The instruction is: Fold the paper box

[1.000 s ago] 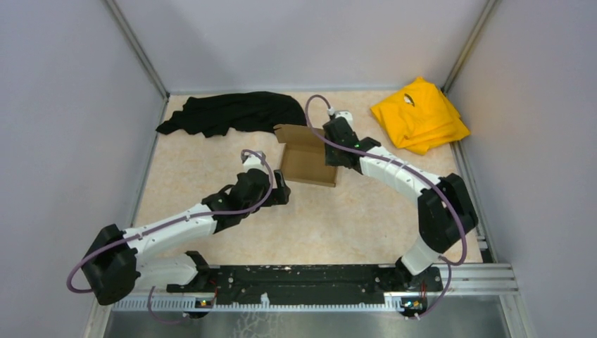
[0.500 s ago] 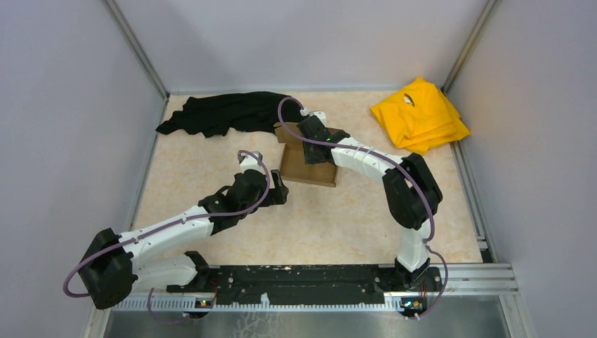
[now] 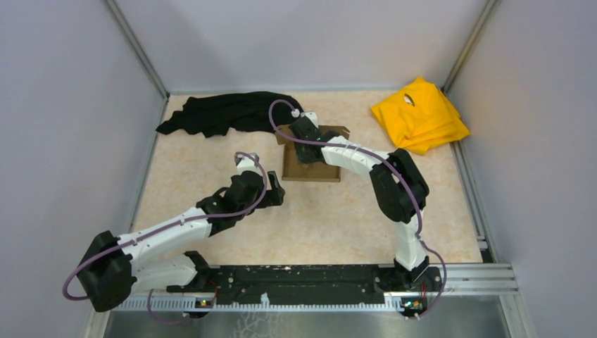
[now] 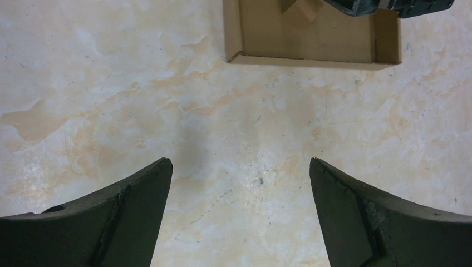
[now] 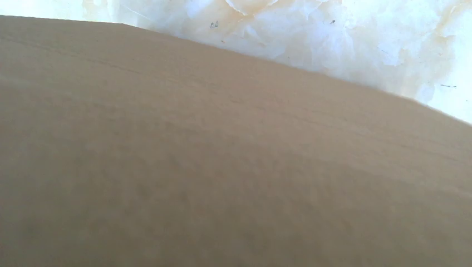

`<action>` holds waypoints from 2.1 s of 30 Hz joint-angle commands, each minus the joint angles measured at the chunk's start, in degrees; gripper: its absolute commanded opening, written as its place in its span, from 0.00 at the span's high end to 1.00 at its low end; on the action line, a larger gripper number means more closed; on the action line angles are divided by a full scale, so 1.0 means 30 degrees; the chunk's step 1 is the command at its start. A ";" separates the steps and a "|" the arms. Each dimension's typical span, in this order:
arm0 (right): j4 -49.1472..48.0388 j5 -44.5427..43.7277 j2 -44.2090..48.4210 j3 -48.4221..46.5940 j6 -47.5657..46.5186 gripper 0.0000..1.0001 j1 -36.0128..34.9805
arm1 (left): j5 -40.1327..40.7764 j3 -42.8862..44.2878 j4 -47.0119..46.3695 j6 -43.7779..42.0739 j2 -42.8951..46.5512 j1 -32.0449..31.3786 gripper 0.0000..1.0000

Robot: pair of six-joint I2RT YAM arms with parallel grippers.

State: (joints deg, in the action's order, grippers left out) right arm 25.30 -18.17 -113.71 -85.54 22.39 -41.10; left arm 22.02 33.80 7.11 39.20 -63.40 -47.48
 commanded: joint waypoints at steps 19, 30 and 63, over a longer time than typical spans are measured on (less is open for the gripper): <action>0.0101 0.1675 0.8733 0.2177 -0.0941 0.48 -0.0286 | 0.2080 0.3955 0.3131 -0.1561 0.0289 0.0570 0.02; 0.0433 0.4668 1.2850 0.4178 -0.6288 0.31 0.4016 | -0.1150 1.0044 0.4479 -0.8440 -0.5246 0.3858 0.01; 0.1024 0.7427 -0.2053 -0.5299 0.0252 0.18 1.0600 | -1.2265 1.5536 -0.0596 -0.4014 -1.6780 1.2261 0.01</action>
State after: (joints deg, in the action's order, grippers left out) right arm 27.16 5.30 -118.58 -96.64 23.79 -6.83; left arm -10.22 77.87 7.44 25.85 -111.72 -10.98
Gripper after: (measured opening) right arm 0.830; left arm 0.987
